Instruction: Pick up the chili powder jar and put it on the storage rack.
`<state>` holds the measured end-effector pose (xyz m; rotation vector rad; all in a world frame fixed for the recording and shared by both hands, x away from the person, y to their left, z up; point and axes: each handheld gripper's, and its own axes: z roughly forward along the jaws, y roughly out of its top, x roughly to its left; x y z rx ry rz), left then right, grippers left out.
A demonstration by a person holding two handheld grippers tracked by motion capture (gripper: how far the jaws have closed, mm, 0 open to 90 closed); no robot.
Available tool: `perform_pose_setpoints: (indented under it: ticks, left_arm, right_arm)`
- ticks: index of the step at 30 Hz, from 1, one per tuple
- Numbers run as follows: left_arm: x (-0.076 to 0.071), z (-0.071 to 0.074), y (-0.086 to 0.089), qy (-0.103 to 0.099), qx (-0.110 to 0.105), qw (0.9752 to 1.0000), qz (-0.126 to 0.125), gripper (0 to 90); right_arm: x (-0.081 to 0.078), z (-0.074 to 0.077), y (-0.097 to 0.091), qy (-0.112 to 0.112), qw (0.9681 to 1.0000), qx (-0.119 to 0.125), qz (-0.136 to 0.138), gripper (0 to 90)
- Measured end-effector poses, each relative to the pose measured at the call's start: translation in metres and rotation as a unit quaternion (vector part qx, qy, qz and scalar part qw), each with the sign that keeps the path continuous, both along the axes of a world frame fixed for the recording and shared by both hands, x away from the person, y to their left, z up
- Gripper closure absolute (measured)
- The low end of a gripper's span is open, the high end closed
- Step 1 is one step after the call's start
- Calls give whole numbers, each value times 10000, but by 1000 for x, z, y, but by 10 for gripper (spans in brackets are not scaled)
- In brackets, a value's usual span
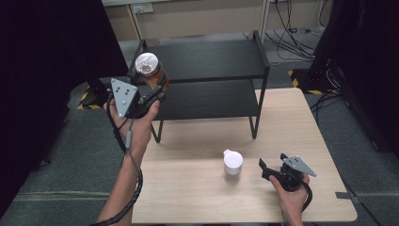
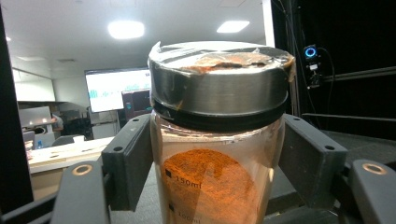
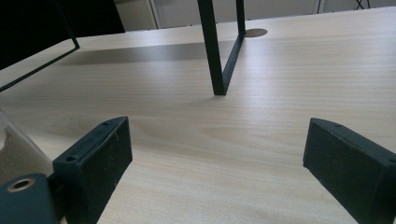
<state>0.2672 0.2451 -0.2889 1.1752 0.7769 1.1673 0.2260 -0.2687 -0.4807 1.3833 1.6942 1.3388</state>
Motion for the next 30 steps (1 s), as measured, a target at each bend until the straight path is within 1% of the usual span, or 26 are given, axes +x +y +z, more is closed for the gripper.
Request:
perform_pose_setpoints:
  ticks: [6,12,17,19,23,30]
  left_arm:
    - [8,11,0,38,37,10000,67,303]
    - [15,19,-2,98,80,9998,147,303]
    - [24,25,-2,146,67,9997,197,303]
    - [28,27,-2,164,100,9996,228,303]
    - [36,32,-2,263,192,9990,290,303]
    - [50,37,-4,425,207,9980,415,303]
  right_arm:
    - [1,0,-1,21,10000,18,-1,82]
    - [1,0,0,18,10000,1,4,83]
    - [1,0,-1,21,10000,23,-3,83]
    - [0,0,-1,16,10000,9,-1,83]
    - [1,0,-1,30,10000,26,4,82]
    - [1,0,-1,34,10000,31,0,83]
